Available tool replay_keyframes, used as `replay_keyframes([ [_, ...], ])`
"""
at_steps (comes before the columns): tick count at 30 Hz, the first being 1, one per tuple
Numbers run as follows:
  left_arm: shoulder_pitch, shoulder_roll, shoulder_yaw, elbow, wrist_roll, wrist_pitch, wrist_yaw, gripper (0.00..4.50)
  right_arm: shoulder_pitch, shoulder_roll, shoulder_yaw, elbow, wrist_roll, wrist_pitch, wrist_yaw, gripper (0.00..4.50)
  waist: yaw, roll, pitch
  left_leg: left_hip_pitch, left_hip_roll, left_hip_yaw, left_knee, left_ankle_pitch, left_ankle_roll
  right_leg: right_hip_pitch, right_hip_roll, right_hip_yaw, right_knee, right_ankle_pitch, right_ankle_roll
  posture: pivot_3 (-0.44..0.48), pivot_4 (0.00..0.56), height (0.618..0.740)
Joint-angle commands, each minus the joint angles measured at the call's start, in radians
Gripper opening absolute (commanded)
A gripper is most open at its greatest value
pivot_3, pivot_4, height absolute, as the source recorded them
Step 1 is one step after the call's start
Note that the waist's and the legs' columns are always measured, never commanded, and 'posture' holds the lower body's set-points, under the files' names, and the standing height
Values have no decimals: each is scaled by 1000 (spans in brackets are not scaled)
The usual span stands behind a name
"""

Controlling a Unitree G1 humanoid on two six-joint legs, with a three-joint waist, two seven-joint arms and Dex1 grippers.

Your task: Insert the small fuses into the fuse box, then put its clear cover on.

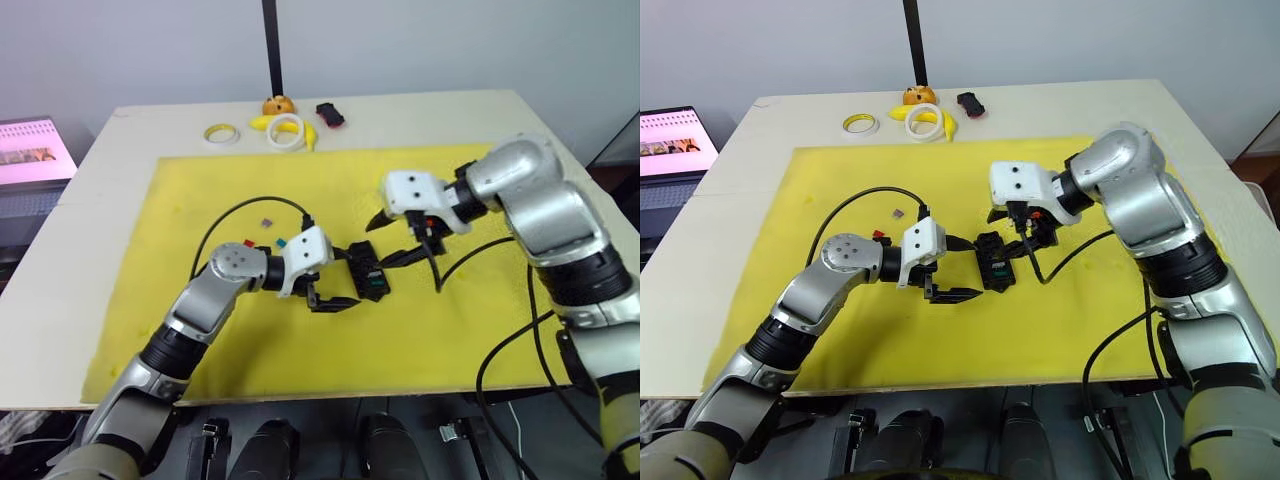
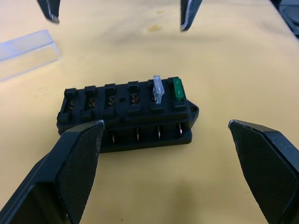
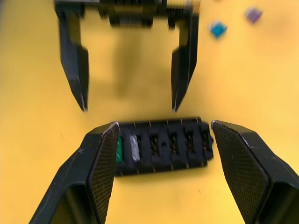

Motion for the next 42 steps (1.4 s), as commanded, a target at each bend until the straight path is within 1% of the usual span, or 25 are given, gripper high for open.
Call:
replay_keyframes([
  [1,9,9,29,-37,-37,-11,-27,4500,121,25,-116,-19,101,-73,-69,3376,-1,0,0,0,0,0,0,0,0,0,0,0,0,0,0,0,150,740],
  [2,11,10,32,-37,-41,-13,-32,4500,163,32,-140,-25,128,-91,-78,3125,-1,0,0,0,0,0,0,0,0,0,0,0,0,0,0,0,150,740],
  [4,13,13,36,-37,-45,-17,-37,4500,217,46,-170,-34,168,-106,-104,2483,-1,0,0,0,0,0,0,0,0,-1,0,0,1,0,0,0,150,740],
  [7,14,19,39,-31,-43,-32,-45,4500,280,84,-208,-32,217,-101,-170,1029,-3,0,0,1,0,1,0,0,0,0,0,0,1,0,0,0,150,740],
  [9,14,23,38,-26,-38,-43,-52,4500,305,92,-215,-35,238,-101,-188,11,-2,0,0,1,1,1,0,0,0,0,0,0,1,0,0,0,150,740],
  [21,-5,27,39,-14,-32,-38,-53,4500,361,84,-180,-13,241,-135,-254,11,-1,0,0,1,0,0,0,0,0,0,0,0,1,0,0,0,150,740],
  [26,-10,25,36,-20,-32,-28,-49,4500,389,65,-159,-18,233,-151,-257,11,-1,0,0,1,0,0,0,0,0,0,0,0,1,0,0,0,150,740],
  [36,-28,19,32,-11,-31,-22,-44,4500,394,60,-110,9,185,-154,-304,11,-1,0,0,2,0,0,0,0,0,1,0,0,1,0,0,0,150,740],
  [42,-30,18,31,-6,-29,-25,-43,4500,393,40,-97,-1,190,-128,-286,11,0,0,0,2,0,0,0,0,0,2,0,0,1,0,0,0,150,740],
])
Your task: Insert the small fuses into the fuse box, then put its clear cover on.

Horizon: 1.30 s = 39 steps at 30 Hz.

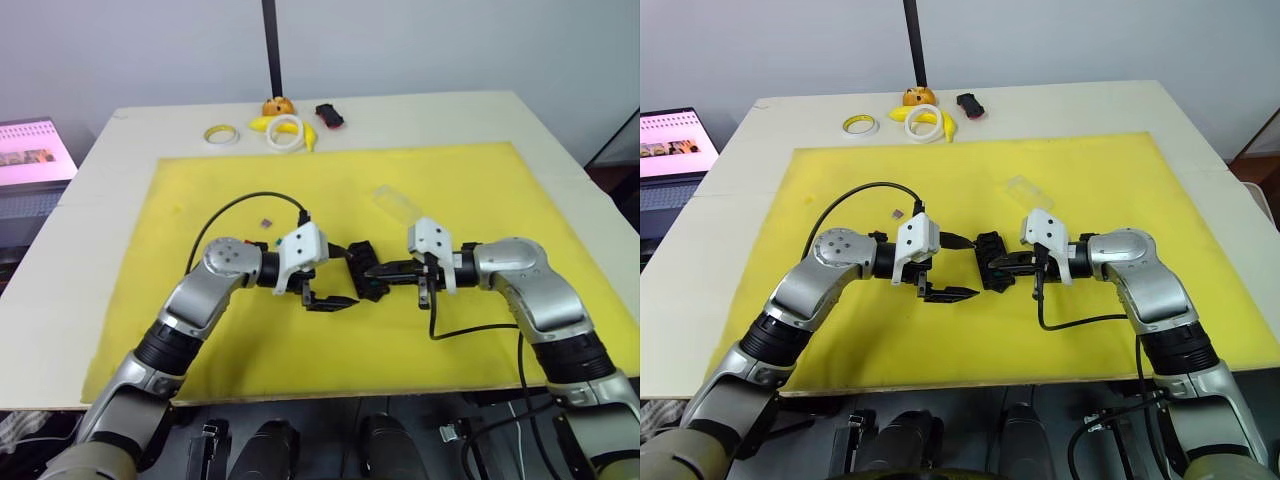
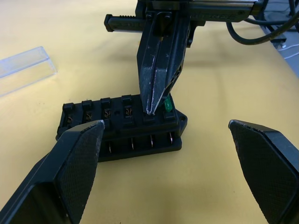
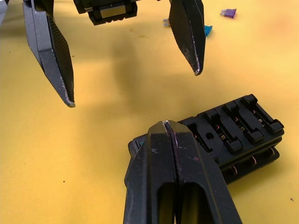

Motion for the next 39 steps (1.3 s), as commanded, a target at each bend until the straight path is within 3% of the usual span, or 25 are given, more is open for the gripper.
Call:
replay_keyframes([
  [1,-13,-1,15,-7,-5,-5,1,4500,2,-27,24,0,-17,20,5,11,0,0,0,0,0,0,0,0,0,0,0,0,0,0,0,0,150,740],
  [10,-11,-2,18,5,-3,-19,-1,4500,-74,-20,-57,-43,93,130,-19,11,0,0,0,0,0,0,0,0,0,0,0,0,0,0,0,0,150,740],
  [23,-13,2,20,13,-1,-32,-3,4500,18,-63,43,-55,-8,121,-77,11,0,0,0,0,0,0,0,0,0,0,0,0,0,0,0,0,150,740],
  [27,8,18,40,-13,-19,-16,-3,4500,27,-50,-7,-100,36,105,-95,11,1,0,0,0,0,0,0,0,0,1,0,0,0,0,0,0,150,740],
  [31,76,63,138,-82,-126,110,6,4500,20,-55,-141,-206,138,191,-160,11,-3,0,0,0,0,0,-1,0,0,-1,0,0,0,0,0,0,150,740],
  [35,169,129,308,-171,-293,304,44,4500,98,-122,-336,-290,245,318,-204,11,3,0,0,-1,0,-1,-1,0,0,-1,0,0,0,0,0,0,150,740],
  [39,308,265,574,-174,-485,534,64,4500,269,-240,-586,-274,285,381,-185,1228,12,0,0,-1,0,-1,-1,0,1,0,0,0,-1,0,0,0,150,740],
])
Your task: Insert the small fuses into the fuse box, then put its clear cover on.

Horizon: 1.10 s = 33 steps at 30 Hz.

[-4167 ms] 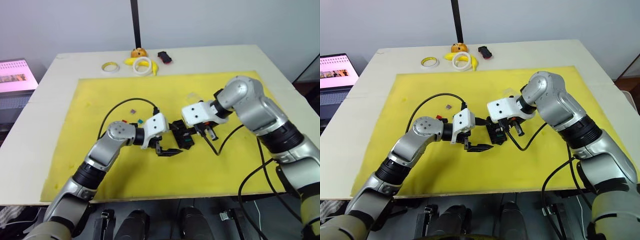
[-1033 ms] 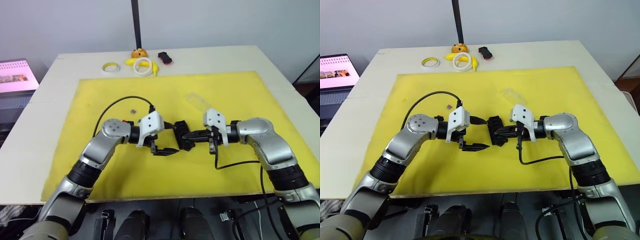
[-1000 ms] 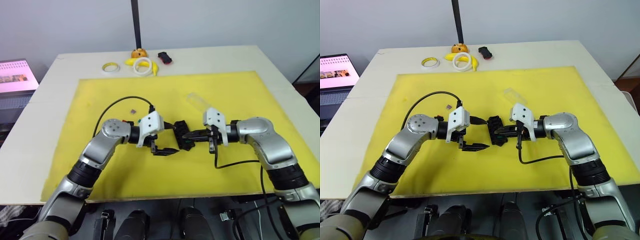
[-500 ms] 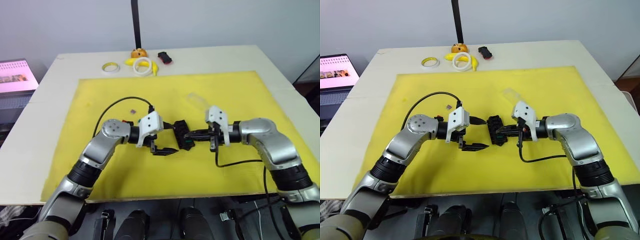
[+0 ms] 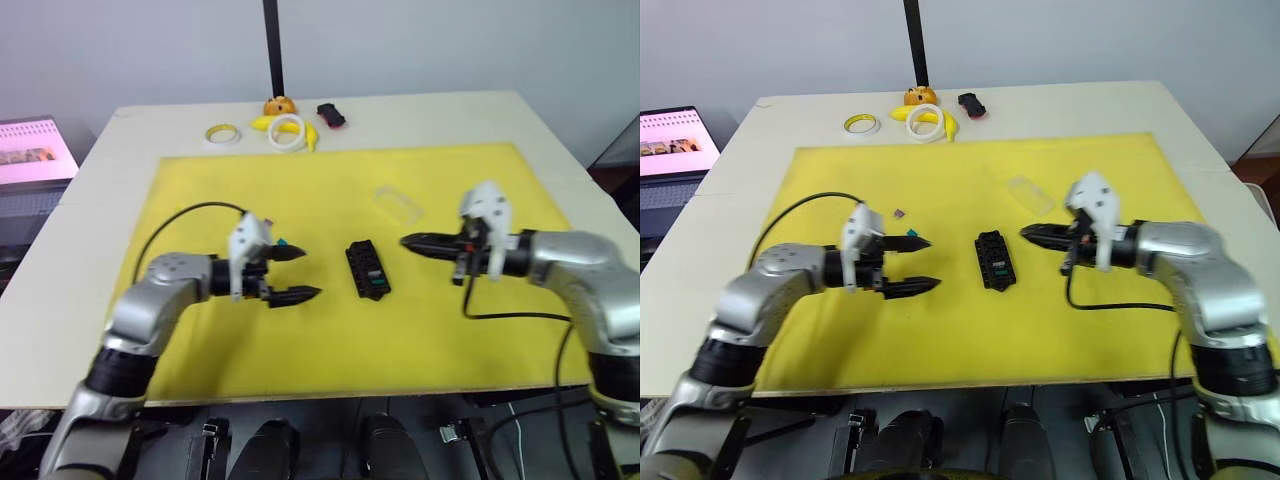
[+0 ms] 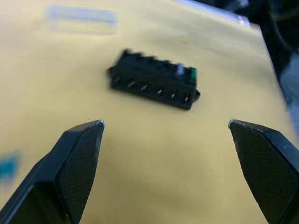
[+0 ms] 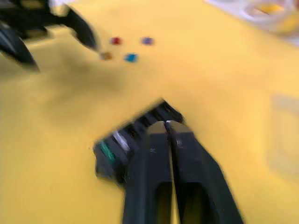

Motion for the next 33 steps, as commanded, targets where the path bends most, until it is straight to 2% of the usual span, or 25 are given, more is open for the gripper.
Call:
replay_keyframes([
  [1,94,105,230,16,-131,143,8,4500,94,-75,-215,22,23,31,2,1632,3,0,0,0,0,0,0,0,0,0,0,0,0,0,0,0,150,740],
  [5,189,215,406,195,-164,201,2,4500,198,-134,-353,100,-3,-2,0,3686,2,1,0,3,1,2,-1,0,0,0,1,1,1,0,0,0,150,740],
  [7,209,257,447,287,-159,209,-7,4500,228,-145,-391,129,-15,-25,-10,4479,3,1,0,3,1,2,-1,0,0,1,1,1,1,0,0,0,150,740],
  [12,224,320,438,368,-124,166,-30,4500,262,-147,-418,142,-15,-54,-20,4479,10,1,0,3,0,3,-1,0,0,1,0,1,1,0,0,0,150,740],
  [16,126,300,415,377,-178,258,5,4500,236,-131,-378,102,10,-51,-42,4479,11,1,0,2,1,2,0,0,0,1,0,1,1,0,0,0,150,740],
  [21,-18,260,349,384,-238,427,55,4500,213,-108,-311,-62,113,11,-58,4479,7,1,0,2,1,2,-1,0,0,1,0,1,1,0,0,0,150,740],
  [24,-146,165,323,456,-242,555,179,4500,150,-98,-216,-161,179,50,-89,4479,6,1,0,2,1,2,-1,0,0,0,0,1,1,0,0,0,150,740],
  [27,-235,103,327,508,-252,649,238,4500,77,-81,-109,-213,202,61,-116,4479,5,0,0,2,1,2,1,0,-1,1,0,1,2,0,0,0,150,740],
  [33,-297,30,334,526,-243,730,326,4500,-78,-4,77,-278,251,91,-182,4479,-11,-2,1,1,1,2,0,0,-1,-2,0,1,2,0,0,0,150,740],
])
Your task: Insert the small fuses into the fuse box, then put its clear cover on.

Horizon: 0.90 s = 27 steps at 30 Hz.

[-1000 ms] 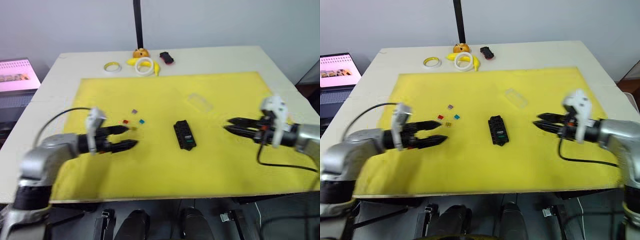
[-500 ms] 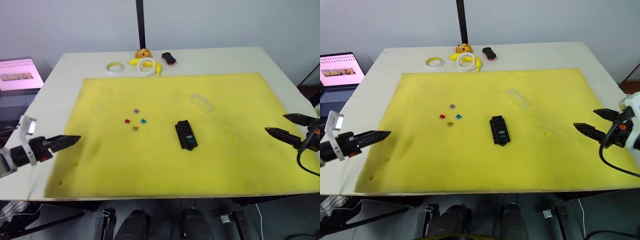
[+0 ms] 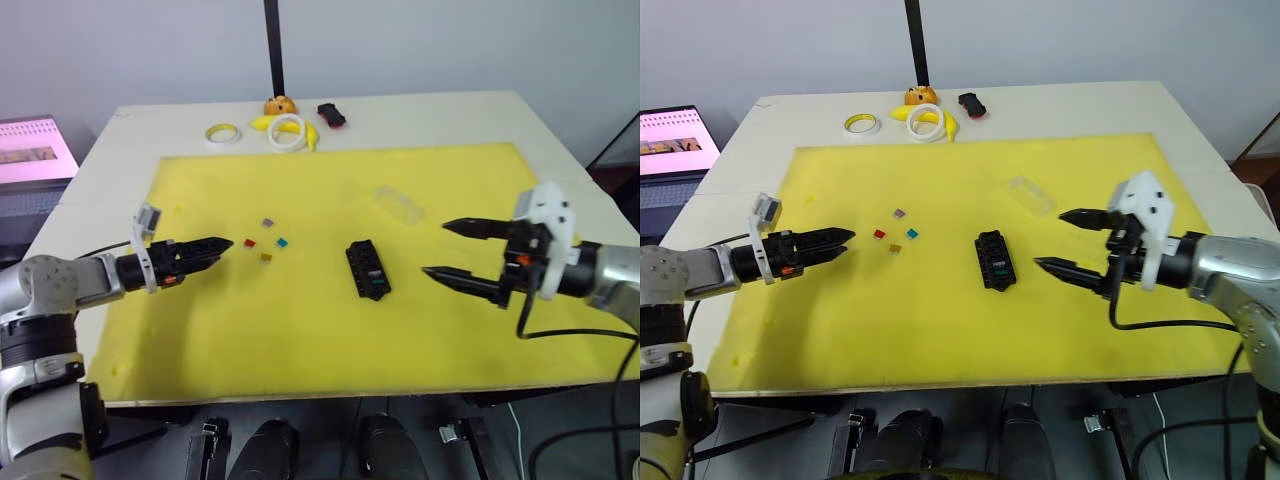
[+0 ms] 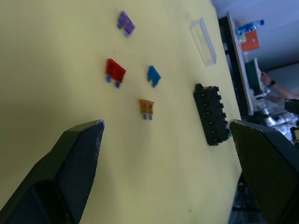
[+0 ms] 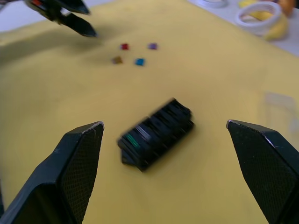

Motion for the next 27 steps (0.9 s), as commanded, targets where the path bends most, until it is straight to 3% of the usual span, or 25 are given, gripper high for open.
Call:
replay_keyframes([
  [1,-47,-36,44,35,3,39,70,4500,-78,47,90,-52,26,2,-39,4479,0,0,0,0,0,0,0,0,0,0,0,0,0,0,0,0,150,740],
  [8,-77,-81,51,86,11,49,111,4500,-152,118,230,-32,-32,-27,-84,4479,-1,0,0,0,-1,0,1,0,0,0,0,0,0,0,0,0,150,740],
  [12,-102,-110,109,167,26,11,160,4500,-178,161,283,-16,-69,-44,-108,4479,0,0,0,0,0,0,1,0,0,0,0,0,1,0,0,0,150,740],
  [27,-104,-243,213,224,11,-61,262,4500,-208,211,334,4,-139,-62,-132,4479,18,0,-1,1,-1,-1,2,1,-1,1,0,0,2,0,0,0,150,740],
])
